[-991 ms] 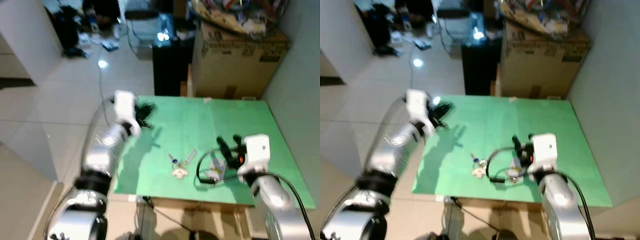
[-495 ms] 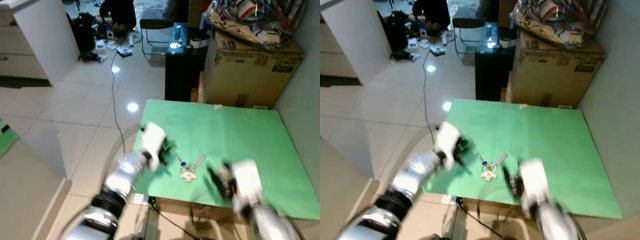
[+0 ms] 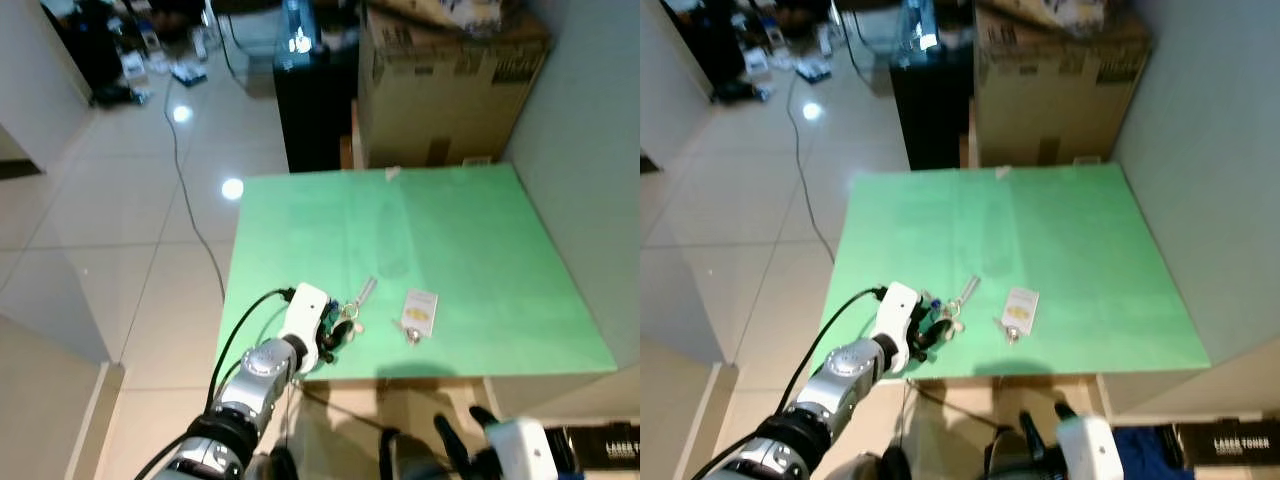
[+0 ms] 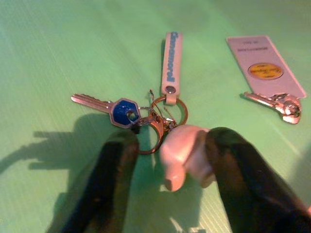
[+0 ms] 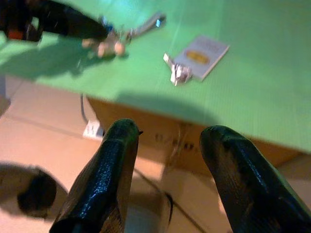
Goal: Hang keys on a hook
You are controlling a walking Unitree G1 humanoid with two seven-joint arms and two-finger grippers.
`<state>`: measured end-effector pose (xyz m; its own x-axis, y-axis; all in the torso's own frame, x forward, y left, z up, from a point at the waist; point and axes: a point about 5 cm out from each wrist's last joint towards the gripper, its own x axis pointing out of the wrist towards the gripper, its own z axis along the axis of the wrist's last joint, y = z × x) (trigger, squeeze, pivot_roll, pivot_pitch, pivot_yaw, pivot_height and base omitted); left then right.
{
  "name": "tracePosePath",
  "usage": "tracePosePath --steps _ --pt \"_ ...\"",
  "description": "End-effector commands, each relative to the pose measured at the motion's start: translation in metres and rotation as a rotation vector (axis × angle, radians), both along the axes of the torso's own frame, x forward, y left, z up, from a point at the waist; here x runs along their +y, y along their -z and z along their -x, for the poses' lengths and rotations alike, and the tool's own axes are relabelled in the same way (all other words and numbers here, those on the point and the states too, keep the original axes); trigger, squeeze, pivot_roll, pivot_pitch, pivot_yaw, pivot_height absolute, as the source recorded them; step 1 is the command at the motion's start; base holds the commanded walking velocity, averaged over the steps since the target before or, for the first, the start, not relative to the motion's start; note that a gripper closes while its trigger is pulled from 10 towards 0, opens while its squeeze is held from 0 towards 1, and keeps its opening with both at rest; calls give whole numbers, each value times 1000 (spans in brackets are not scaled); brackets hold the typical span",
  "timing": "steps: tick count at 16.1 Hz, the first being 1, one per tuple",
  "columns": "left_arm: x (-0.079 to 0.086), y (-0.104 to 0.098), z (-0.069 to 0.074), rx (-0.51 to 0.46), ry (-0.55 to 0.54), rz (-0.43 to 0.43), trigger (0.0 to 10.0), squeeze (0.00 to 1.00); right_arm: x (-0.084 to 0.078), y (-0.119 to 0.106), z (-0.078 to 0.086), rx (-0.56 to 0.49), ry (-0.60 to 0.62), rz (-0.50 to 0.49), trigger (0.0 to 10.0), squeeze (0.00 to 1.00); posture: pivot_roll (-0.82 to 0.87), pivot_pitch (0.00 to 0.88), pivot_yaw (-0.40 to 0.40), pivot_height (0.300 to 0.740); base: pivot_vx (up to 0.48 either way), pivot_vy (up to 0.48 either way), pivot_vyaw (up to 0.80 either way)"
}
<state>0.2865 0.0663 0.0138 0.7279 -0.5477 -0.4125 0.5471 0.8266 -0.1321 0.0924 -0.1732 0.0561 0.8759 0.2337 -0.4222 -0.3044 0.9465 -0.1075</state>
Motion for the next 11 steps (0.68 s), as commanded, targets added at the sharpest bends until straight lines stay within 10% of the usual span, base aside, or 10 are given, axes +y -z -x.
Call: tracePosePath --steps 1,11 --pt "3 -2 -3 -8 -20 0 10000 1000 2 -2 3 -12 -24 14 10000 0 -350 251 126 740 0 0 0" --pt "0 -19 -3 -37 -32 122 10000 1000 0 -1 5 -25 -56 51 10000 0 -342 250 126 740 0 0 0"
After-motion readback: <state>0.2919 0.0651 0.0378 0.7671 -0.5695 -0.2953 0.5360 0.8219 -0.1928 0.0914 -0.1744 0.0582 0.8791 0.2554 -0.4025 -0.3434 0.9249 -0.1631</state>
